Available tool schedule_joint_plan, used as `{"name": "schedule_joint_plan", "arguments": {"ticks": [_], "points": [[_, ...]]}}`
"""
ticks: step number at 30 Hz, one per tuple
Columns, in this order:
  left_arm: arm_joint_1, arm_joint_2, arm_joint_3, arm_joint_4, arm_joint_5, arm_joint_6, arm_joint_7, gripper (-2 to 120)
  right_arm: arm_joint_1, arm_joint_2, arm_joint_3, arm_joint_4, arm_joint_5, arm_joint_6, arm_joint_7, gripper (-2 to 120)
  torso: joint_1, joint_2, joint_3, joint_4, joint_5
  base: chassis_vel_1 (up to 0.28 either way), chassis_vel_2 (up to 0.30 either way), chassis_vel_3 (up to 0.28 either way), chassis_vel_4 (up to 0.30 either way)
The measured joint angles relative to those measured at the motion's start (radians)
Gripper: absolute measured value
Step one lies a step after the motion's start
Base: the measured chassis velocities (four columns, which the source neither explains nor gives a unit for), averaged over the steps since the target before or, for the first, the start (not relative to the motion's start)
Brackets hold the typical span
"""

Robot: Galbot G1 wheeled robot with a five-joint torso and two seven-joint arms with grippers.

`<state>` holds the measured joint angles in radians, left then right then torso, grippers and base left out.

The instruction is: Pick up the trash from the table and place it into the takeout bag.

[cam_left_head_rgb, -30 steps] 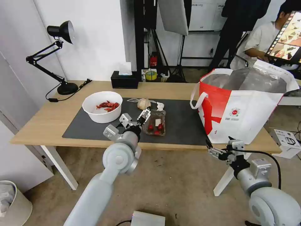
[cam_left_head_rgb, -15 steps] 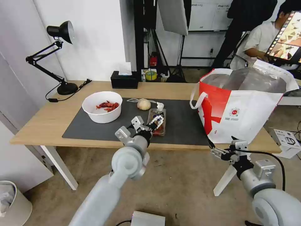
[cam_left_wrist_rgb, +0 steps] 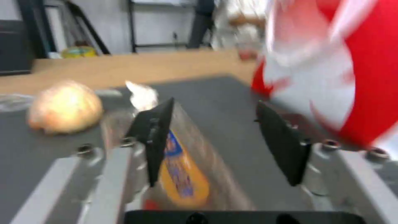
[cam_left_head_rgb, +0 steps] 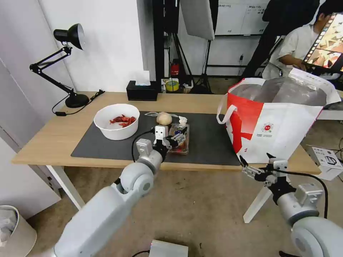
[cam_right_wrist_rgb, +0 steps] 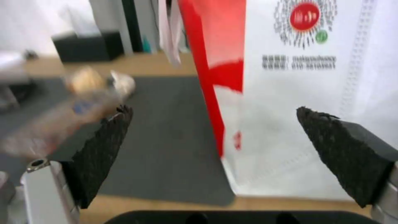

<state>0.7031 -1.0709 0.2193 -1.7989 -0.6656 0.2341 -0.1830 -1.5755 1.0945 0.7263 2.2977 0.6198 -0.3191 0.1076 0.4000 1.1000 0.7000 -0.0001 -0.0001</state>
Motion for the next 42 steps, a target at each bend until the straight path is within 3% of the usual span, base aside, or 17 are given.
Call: {"name": "schedule_joint_plan", "arguments": {"ticks": [2, 4, 8, 10, 13, 14, 23, 27, 33, 42], "points": [[-0.005, 0.010, 0.014, 0.013, 0.013, 0.000, 0.018, 49, 0.007, -0.004, -0.001, -0.003, 0.026, 0.009, 0.002, 100, 0.000, 0.000, 0.000, 0.0001, 0.0000, 0.000, 0.000, 0.000, 0.000], [-0.013, 0.038, 0.054, 0.053, 0.038, -0.001, 0.062, 35, 0.027, -0.019, -0.007, -0.012, 0.116, 0.028, 0.009, 100, 0.000, 0.000, 0.000, 0.0001, 0.0000, 0.000, 0.000, 0.000, 0.000], [-0.015, 0.049, 0.073, 0.070, 0.045, -0.008, 0.073, 29, 0.045, -0.031, -0.014, -0.019, 0.182, 0.037, 0.010, 100, 0.000, 0.000, 0.000, 0.0002, 0.0000, 0.000, 0.000, 0.000, 0.000], [-0.014, 0.052, 0.080, 0.085, 0.045, -0.014, 0.076, 15, 0.078, -0.051, -0.028, -0.030, 0.315, 0.045, 0.012, 100, 0.000, 0.000, 0.000, 0.0001, -0.0001, 0.000, 0.000, 0.000, 0.000], [-0.012, 0.051, 0.078, 0.089, 0.044, -0.017, 0.075, 11, 0.093, -0.057, -0.035, -0.035, 0.364, 0.045, 0.014, 100, 0.000, 0.000, 0.000, 0.0000, -0.0001, 0.000, 0.000, 0.000, 0.000], [-0.010, 0.050, 0.073, 0.094, 0.042, -0.018, 0.071, 1, 0.111, -0.062, -0.042, -0.040, 0.411, 0.045, 0.015, 100, 0.000, 0.000, 0.000, 0.0001, 0.0001, 0.000, 0.000, 0.000, 0.000], [-0.014, 0.058, 0.062, 0.079, 0.006, -0.022, 0.036, 0, 0.282, -0.084, -0.139, -0.127, 0.663, 0.039, 0.045, 100, 0.000, 0.000, 0.000, 0.0002, 0.0001, 0.000, 0.000, 0.000, 0.000], [-0.015, 0.054, 0.065, 0.077, 0.002, -0.022, 0.025, 0, 0.336, -0.087, -0.176, -0.165, 0.708, 0.029, 0.066, 100, 0.000, 0.000, 0.000, 0.0001, 0.0000, 0.000, 0.000, 0.000, 0.000], [-0.013, 0.058, 0.065, 0.084, -0.003, -0.024, 0.008, 0, 0.519, -0.064, -0.293, -0.289, 0.880, -0.029, 0.167, 100, 0.000, 0.000, 0.000, 0.0001, 0.0000, 0.000, 0.000, 0.000, 0.000], [-0.006, 0.058, 0.059, 0.098, -0.003, -0.032, 0.001, 0, 0.713, -0.004, -0.427, -0.444, 0.975, -0.144, 0.342, 100, 0.000, 0.000, 0.000, 0.0002, -0.0001, 0.000, 0.000, 0.000, 0.000]]}}
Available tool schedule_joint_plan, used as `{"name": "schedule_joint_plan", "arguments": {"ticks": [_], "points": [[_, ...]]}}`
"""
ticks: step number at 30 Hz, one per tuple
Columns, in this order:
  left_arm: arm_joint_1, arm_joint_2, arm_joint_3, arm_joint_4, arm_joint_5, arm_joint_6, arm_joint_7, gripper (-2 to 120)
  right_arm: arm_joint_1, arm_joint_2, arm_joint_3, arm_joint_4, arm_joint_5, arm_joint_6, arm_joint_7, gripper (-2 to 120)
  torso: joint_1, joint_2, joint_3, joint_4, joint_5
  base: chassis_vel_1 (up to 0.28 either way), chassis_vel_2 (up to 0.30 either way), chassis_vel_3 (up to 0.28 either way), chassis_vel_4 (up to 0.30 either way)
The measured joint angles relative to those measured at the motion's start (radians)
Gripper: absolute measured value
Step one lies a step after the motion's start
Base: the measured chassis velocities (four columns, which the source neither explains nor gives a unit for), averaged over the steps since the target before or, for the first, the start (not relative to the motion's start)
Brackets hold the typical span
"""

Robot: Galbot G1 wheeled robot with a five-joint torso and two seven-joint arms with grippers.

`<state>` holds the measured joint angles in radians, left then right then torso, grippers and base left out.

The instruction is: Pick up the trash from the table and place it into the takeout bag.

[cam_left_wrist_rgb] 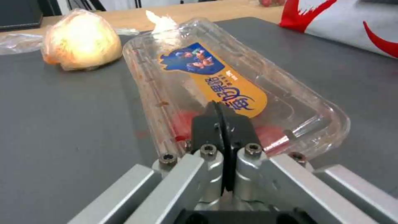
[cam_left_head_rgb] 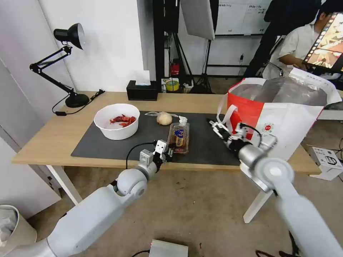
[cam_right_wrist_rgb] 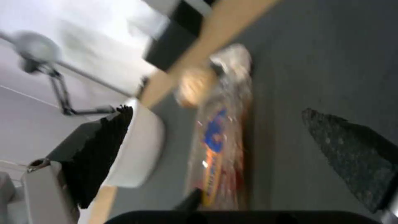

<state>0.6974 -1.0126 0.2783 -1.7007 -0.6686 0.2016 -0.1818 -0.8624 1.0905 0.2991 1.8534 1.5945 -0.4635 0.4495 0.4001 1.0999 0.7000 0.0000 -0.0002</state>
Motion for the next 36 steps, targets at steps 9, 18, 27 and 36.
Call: {"name": "schedule_joint_plan", "arguments": {"ticks": [9, 18, 27, 36], "points": [[0.001, -0.004, 0.010, -0.006, 0.000, -0.002, -0.014, 0, 0.138, 0.031, -0.083, -0.116, 0.010, -0.083, 0.070, 100, 0.000, 0.000, 0.000, 0.0000, 0.0000, 0.000, 0.000, 0.000, 0.000], [-0.005, -0.003, 0.021, -0.008, -0.003, -0.003, -0.027, 0, 0.226, 0.046, -0.127, -0.166, 0.065, -0.170, 0.149, 100, 0.000, 0.000, 0.000, 0.0000, 0.0001, 0.000, 0.000, 0.000, 0.000], [0.010, -0.002, 0.022, -0.021, -0.008, -0.011, -0.047, 0, 0.295, 0.066, -0.167, -0.209, 0.096, -0.214, 0.212, 100, 0.000, 0.000, 0.000, 0.0000, 0.0000, 0.000, 0.000, 0.000, 0.000], [0.008, -0.004, 0.024, -0.024, -0.010, -0.017, -0.047, 0, 0.339, 0.076, -0.205, -0.260, 0.102, -0.257, 0.250, 100, 0.000, 0.000, 0.000, 0.0000, 0.0001, 0.000, 0.000, 0.000, 0.000]]}}
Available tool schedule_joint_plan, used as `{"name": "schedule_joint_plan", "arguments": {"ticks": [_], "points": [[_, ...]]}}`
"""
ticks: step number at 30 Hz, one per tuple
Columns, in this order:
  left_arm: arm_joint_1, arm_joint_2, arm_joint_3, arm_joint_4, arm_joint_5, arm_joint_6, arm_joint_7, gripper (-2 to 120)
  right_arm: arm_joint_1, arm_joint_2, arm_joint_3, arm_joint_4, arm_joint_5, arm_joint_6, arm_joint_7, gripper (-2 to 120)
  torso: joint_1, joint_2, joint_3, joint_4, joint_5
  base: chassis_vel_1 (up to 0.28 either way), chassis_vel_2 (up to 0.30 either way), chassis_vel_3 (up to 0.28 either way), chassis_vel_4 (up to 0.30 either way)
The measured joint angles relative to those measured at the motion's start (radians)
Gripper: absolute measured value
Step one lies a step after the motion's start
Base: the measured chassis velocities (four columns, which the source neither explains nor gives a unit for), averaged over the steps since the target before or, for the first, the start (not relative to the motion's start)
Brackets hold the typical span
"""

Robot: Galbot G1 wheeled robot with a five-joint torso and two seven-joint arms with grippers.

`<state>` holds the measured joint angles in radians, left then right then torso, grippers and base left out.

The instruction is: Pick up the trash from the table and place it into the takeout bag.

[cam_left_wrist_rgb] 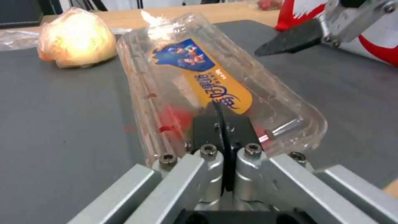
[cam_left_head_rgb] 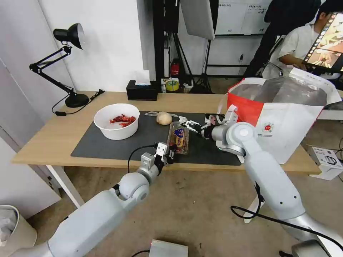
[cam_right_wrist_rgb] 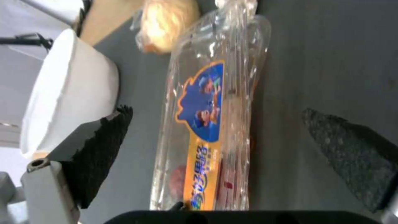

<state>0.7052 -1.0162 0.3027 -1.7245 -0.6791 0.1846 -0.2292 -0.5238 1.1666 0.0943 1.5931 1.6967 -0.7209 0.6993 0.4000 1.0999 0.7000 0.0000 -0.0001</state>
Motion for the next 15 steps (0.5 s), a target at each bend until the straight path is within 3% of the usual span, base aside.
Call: {"name": "schedule_joint_plan", "arguments": {"ticks": [15], "points": [[-0.001, -0.004, 0.001, -0.004, -0.001, -0.005, -0.003, 0, 0.022, 0.019, -0.025, -0.035, 0.003, -0.002, 0.007, 100, 0.000, 0.000, 0.000, 0.0000, 0.0000, 0.000, 0.000, 0.000, 0.000]]}}
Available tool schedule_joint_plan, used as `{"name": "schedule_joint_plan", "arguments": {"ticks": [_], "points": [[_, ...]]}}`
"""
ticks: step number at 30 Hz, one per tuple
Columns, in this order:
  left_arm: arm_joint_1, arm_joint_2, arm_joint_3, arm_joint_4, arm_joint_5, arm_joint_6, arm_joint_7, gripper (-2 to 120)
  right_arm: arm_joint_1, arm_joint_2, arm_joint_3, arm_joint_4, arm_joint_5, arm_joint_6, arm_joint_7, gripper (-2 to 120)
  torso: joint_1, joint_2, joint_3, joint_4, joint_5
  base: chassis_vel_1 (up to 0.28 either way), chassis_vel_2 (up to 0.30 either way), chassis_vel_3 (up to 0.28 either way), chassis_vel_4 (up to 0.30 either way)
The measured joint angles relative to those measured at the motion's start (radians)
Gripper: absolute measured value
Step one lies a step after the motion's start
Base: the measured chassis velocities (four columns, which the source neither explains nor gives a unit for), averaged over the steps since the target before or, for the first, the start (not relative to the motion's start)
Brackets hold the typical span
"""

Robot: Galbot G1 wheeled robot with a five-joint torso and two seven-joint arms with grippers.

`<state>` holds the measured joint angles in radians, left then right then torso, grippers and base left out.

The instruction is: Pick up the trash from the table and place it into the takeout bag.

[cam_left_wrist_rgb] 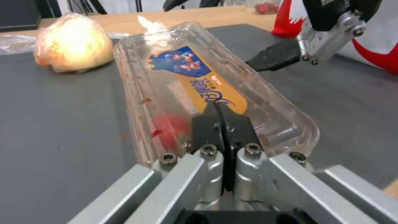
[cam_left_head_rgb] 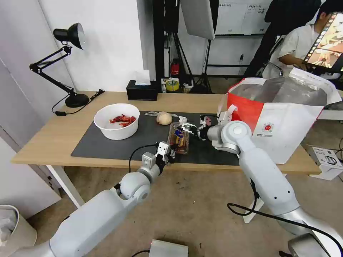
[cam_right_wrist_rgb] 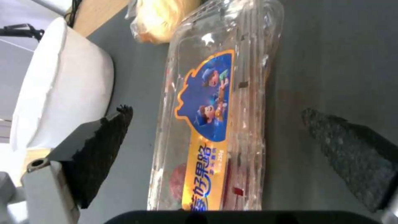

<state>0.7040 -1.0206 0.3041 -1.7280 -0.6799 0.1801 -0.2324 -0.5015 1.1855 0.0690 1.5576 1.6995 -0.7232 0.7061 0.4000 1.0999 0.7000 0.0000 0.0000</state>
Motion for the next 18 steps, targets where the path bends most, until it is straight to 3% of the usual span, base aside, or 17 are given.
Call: {"name": "schedule_joint_plan", "arguments": {"ticks": [14, 18], "points": [[-0.002, -0.010, 0.004, 0.006, 0.000, -0.008, 0.000, 0, 0.023, 0.021, -0.032, -0.042, -0.008, 0.001, -0.003, 100, 0.000, 0.000, 0.000, 0.0000, 0.0000, 0.000, 0.000, 0.000, 0.000], [-0.003, -0.018, 0.006, 0.010, 0.001, -0.009, 0.001, 0, 0.031, 0.020, -0.041, -0.050, -0.010, 0.001, -0.006, 86, 0.000, 0.000, 0.000, 0.0000, -0.0001, 0.000, 0.000, 0.000, 0.000]]}}
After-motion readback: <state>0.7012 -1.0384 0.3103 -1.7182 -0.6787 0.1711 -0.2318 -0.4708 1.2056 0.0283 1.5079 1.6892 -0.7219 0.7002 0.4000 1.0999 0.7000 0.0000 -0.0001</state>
